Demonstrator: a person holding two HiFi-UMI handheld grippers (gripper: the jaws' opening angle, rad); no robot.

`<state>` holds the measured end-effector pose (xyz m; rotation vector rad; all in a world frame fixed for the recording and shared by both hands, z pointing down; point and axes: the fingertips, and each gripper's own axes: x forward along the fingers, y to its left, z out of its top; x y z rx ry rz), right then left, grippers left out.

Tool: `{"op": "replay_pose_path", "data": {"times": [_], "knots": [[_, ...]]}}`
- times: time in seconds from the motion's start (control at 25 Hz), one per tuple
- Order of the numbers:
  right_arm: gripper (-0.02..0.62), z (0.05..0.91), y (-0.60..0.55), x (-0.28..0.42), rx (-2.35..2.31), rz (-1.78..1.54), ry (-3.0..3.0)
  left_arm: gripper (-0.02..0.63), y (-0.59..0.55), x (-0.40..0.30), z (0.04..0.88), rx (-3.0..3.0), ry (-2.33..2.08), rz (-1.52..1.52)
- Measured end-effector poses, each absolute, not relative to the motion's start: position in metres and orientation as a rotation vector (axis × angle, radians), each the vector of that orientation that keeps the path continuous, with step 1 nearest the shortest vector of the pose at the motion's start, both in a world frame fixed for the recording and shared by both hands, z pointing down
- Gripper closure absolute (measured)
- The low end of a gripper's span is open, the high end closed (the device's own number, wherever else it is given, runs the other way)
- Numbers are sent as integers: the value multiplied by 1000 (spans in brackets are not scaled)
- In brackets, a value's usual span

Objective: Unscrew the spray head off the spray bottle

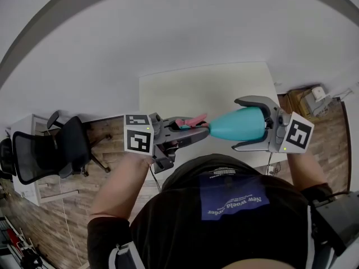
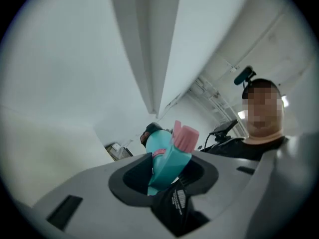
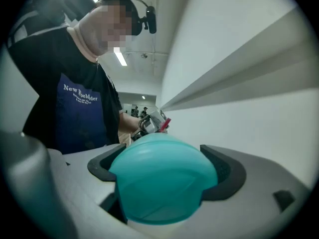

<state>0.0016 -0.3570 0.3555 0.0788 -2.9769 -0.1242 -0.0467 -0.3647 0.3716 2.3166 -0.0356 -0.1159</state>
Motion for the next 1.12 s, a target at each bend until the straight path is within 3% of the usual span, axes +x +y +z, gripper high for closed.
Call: {"op": "replay_pose_path", "data": {"times": [0.2, 0.44, 0.64, 0.84, 0.92, 1.12], "knots": [[133, 362, -355, 5, 114, -197, -2938, 469, -367, -44, 379, 2140, 4, -135], [133, 365, -367, 10, 146, 169, -3101, 468, -368, -46, 366, 2286, -57, -100], [133, 365, -374, 14, 161, 244, -3154, 466, -368, -45, 361, 2368, -46, -76], [133, 364, -379, 29, 195, 286, -3171, 452, -368, -50, 355, 2412, -74, -130], [133, 364, -379, 32, 208, 293, -3172, 406, -367, -56, 353, 2468, -107, -135], [133, 366, -386, 35, 220, 332, -3179, 405, -363, -72, 361, 2681, -211, -1]]}}
